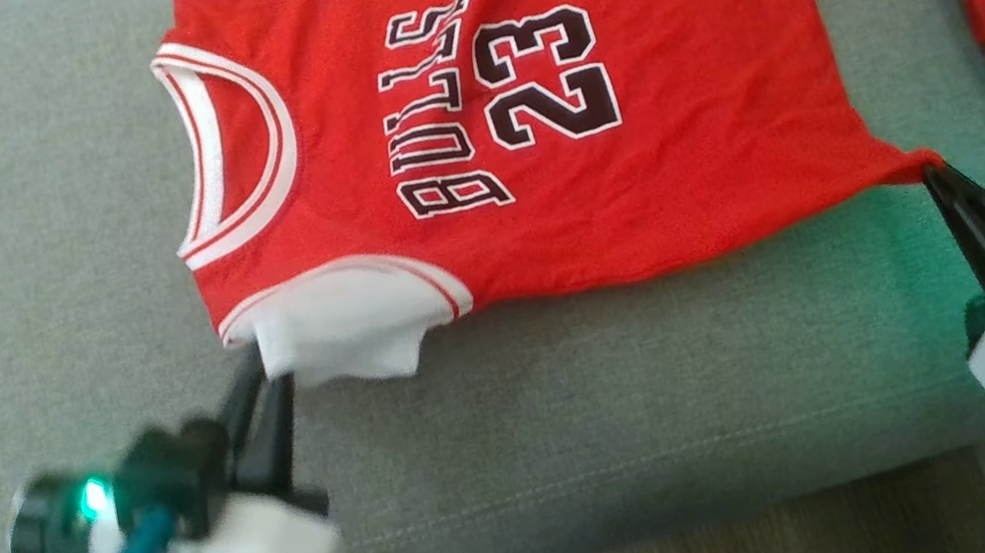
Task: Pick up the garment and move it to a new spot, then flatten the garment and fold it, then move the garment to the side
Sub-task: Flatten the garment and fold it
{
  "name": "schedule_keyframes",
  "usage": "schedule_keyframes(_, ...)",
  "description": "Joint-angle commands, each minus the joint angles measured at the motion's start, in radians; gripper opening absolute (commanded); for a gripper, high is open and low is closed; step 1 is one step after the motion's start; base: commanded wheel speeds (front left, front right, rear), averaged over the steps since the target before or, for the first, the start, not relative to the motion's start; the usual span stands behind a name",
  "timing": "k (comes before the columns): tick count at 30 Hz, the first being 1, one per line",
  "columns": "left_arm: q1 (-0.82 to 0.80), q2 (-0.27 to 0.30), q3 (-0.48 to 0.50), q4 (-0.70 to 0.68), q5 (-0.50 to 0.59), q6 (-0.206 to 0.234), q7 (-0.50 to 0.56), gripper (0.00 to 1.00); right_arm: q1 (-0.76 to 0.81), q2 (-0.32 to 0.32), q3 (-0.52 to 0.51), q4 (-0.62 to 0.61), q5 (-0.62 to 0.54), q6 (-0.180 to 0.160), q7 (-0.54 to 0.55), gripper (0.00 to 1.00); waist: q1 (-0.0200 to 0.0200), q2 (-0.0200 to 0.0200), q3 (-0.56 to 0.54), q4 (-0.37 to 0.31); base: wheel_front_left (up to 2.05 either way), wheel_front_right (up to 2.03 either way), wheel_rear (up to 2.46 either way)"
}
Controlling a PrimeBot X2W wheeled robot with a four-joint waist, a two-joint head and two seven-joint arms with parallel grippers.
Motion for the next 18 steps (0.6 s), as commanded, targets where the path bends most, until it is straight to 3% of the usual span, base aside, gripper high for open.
schedule_keyframes(1,-0.064,0.008,0.036,-0.019,0.007,-0.004,-0.012,0.00,-0.032,-0.017,0.002,-0.032,-0.012,0.000,0.004,0.00,0.0001,-0.0001,0.012,0.002,0.00,0.00,0.00)
schedule_keyframes(11,-0.441,-0.083,0.029,0.309,0.027,-0.088,-0.114,0.00,-0.272,0.056,-0.011,0.075,-0.113,0.000,0.036,0.00,0.0001,-0.0001,0.106,0.008,0.00,0.00,0.00)
schedule_keyframes(18,-0.598,-0.099,0.031,0.480,0.062,-0.097,-0.162,0.00,-0.391,0.068,-0.015,0.170,-0.139,0.000,-0.008,0.00,0.0001,-0.0001,0.165,0.000,0.00,0.00,0.00)
